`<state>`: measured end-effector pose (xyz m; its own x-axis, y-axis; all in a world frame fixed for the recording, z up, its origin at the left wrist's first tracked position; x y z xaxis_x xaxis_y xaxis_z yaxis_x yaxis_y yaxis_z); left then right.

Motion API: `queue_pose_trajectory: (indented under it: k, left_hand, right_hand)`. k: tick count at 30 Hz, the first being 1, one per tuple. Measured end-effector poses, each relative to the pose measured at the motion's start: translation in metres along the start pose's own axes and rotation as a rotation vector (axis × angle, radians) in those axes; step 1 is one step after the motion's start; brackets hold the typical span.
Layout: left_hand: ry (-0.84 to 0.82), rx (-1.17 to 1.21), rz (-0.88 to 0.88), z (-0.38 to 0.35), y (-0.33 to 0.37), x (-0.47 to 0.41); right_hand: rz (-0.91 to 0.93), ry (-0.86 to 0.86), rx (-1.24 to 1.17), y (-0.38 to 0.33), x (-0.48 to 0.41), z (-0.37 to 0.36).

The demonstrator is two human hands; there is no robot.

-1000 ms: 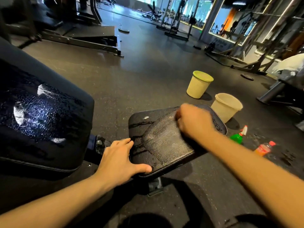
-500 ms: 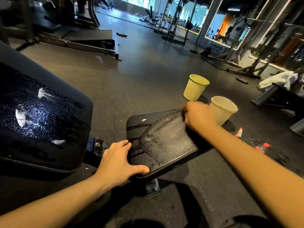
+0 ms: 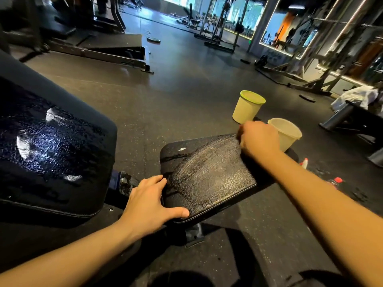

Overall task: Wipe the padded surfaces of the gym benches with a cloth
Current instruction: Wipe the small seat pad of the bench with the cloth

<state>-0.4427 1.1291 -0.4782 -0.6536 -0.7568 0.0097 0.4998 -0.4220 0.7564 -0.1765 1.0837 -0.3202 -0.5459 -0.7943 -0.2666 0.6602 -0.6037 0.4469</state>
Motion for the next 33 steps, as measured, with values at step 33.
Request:
queue_pose_trajectory:
  k: [33]
  left_hand:
    - [0.005,0.015,-0.002,0.001,0.009,0.010]
  right_hand:
    - [0.582,-0.067,-0.190,-0.188,0.050,0.001]
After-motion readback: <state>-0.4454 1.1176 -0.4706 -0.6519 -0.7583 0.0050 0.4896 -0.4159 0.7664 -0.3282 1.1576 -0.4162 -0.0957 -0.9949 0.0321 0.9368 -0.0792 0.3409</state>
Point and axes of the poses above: each hand's wrist, its own x-axis away from the middle knuckle, its own z-axis out of the back of the hand, y = z × x, the point moved 6 cm from there along -x, towards the middle knuckle, and after that the axes turned 12 degrees about x, right-handed, at the moved point
